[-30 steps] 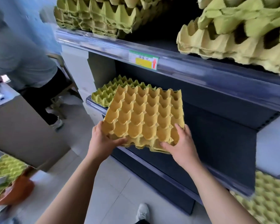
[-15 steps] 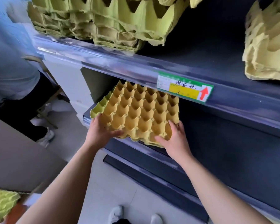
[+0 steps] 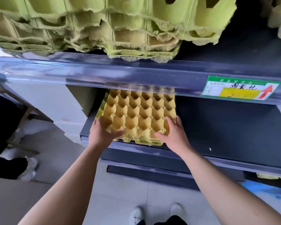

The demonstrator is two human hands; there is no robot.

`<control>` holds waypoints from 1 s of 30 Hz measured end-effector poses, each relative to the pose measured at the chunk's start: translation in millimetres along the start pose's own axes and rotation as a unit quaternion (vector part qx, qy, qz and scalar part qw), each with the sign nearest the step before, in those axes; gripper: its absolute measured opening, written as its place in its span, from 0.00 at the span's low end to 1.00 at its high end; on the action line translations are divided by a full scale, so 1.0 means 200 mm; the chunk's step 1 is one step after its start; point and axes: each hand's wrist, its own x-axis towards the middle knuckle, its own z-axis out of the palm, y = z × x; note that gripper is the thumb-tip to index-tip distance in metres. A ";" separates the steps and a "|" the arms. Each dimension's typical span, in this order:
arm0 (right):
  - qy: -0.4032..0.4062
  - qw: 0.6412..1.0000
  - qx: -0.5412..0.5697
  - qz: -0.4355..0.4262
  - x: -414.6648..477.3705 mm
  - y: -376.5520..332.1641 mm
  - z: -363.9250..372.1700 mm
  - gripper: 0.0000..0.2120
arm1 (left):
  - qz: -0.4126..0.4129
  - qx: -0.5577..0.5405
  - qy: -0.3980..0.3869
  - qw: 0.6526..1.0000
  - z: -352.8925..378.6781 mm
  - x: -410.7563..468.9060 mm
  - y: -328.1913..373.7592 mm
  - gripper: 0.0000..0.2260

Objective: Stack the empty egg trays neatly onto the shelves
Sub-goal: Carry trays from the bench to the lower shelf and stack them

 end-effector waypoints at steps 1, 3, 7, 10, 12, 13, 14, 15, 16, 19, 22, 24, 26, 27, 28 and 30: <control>0.005 1.000 -0.008 0.001 0.00 0.00 0.01 0.39 | 0.005 0.012 -0.002 1.000 0.01 0.01 -0.01 0.38; 0.020 1.000 -0.022 0.004 0.00 0.01 0.02 0.38 | 0.012 0.029 -0.001 1.000 0.03 0.01 -0.01 0.37; 0.039 0.997 -0.065 0.014 -0.01 0.02 0.01 0.38 | 0.002 0.067 0.006 0.998 0.05 -0.01 -0.01 0.37; 0.068 0.994 -0.087 0.004 -0.05 0.03 -0.01 0.36 | 0.032 0.108 0.049 0.992 0.06 -0.05 0.02 0.39; 0.098 0.990 -0.100 -0.019 -0.10 0.04 -0.05 0.31 | 0.078 0.137 0.075 0.985 0.07 -0.11 0.08 0.35; 0.117 0.987 -0.108 -0.034 -0.14 0.05 -0.07 0.29 | 0.104 0.145 0.081 0.981 0.07 -0.14 0.11 0.32; 0.137 0.983 -0.116 -0.048 -0.17 0.07 -0.09 0.26 | 0.131 0.153 0.080 0.976 0.09 -0.17 0.15 0.30; 0.158 0.978 -0.122 -0.058 -0.21 0.09 -0.12 0.24 | 0.158 0.162 0.075 0.971 0.11 -0.20 0.19 0.28; 0.177 0.974 -0.126 -0.062 -0.25 0.12 -0.14 0.23 | 0.183 0.169 0.067 0.966 0.13 -0.24 0.24 0.25; 0.227 0.962 -0.140 -0.063 -0.39 0.24 -0.23 0.19 | 0.259 0.171 0.043 0.950 0.24 -0.36 0.40 0.20; 0.258 0.951 -0.161 -0.058 -0.55 0.39 -0.34 0.17 | 0.309 0.179 0.016 0.934 0.40 -0.50 0.58 0.19; 0.275 0.945 -0.170 -0.049 -0.67 0.52 -0.44 0.16 | 0.350 0.191 0.000 0.917 0.52 -0.61 0.71 0.18; 0.292 0.940 -0.173 -0.038 -0.78 0.66 -0.54 0.16 | 0.391 0.197 -0.014 0.899 0.66 -0.72 0.83 0.17; 0.299 0.938 -0.173 -0.031 -0.84 0.74 -0.59 0.16 | 0.408 0.198 -0.021 0.891 0.73 -0.78 0.90 0.17; 0.300 0.938 -0.172 -0.019 -0.90 0.82 -0.65 0.15 | 0.422 0.197 -0.027 0.885 0.81 -0.84 0.97 0.17; 0.303 0.936 -0.176 0.004 -1.03 0.99 -0.75 0.16 | 0.431 0.187 -0.045 0.881 0.94 -0.97 1.10 0.16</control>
